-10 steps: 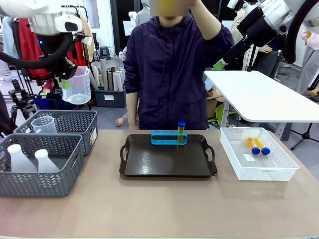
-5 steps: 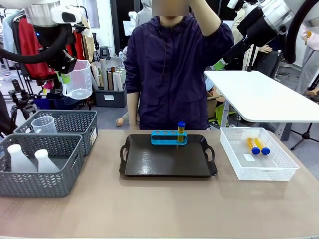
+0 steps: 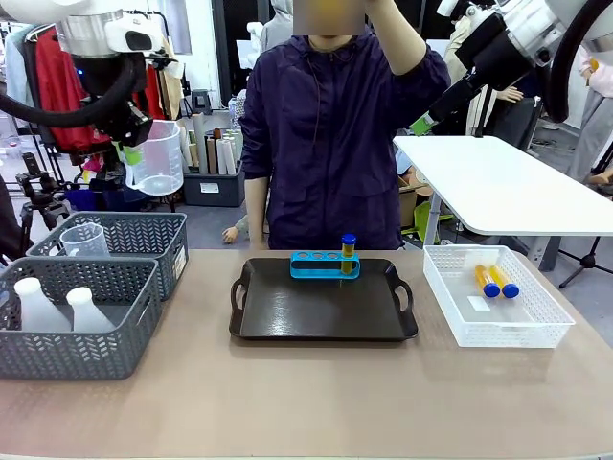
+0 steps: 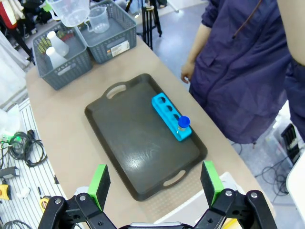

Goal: Prepare the laboratory tools.
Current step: Pick up one Large Measuring Cup and place it on the Handle tray.

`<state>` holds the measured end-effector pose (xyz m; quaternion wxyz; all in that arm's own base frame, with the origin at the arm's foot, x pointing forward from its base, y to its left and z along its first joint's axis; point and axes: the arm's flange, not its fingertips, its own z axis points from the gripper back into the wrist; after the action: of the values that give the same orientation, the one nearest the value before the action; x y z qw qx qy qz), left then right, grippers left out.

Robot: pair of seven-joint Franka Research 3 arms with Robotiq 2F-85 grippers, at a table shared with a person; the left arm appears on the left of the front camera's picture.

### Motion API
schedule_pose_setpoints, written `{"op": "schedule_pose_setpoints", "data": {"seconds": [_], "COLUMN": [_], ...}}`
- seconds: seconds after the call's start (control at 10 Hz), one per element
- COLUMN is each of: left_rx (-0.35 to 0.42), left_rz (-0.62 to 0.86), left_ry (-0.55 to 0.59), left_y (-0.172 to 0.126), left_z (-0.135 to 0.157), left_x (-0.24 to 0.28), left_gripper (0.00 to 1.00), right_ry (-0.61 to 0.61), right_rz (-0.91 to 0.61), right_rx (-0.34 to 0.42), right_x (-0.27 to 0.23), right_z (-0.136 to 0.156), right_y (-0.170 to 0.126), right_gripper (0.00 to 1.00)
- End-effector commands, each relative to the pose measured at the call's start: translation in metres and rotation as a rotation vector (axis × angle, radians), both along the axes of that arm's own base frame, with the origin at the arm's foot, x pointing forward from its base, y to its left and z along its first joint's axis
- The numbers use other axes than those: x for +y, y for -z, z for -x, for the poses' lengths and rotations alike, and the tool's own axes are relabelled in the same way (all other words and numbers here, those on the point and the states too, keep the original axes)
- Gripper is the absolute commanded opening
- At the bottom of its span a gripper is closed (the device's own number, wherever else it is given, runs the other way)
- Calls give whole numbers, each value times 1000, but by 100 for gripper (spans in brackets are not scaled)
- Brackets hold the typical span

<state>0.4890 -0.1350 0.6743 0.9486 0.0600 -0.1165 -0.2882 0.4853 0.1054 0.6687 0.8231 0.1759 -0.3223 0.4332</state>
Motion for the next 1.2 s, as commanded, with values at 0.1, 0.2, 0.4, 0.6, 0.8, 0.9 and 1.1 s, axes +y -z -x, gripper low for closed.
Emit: {"op": "schedule_pose_setpoints", "data": {"seconds": [0.1, 0.2, 0.4, 0.6, 0.8, 0.9, 1.1], "left_rx": [-22, 3, 56, 72, 92, 103, 116], "left_rz": [21, 32, 60, 83, 85, 86, 77], "left_ry": [175, 222, 318, 379, 435, 449, 463], "left_y": [-1, 4, 28, 50, 77, 87, 92], "left_z": [18, 23, 27, 29, 27, 26, 25], "left_x": [-37, -53, -89, -115, -137, -146, -153], "left_gripper": [0, 0, 0, 0, 0, 0, 0], "right_ry": [-2, -2, -2, -2, -2, -2, -2], "right_rz": [-3, -3, -3, -3, -3, -3, -3], "right_rx": [-2, -2, -2, -2, -2, -2, -2], "right_x": [0, 0, 0, 0, 0, 0, 0], "right_z": [0, 0, 0, 0, 0, 0, 0], "right_y": [-1, -1, -1, -1, -1, -1, -1], "right_gripper": [100, 100, 100, 100, 100, 100, 100]}}
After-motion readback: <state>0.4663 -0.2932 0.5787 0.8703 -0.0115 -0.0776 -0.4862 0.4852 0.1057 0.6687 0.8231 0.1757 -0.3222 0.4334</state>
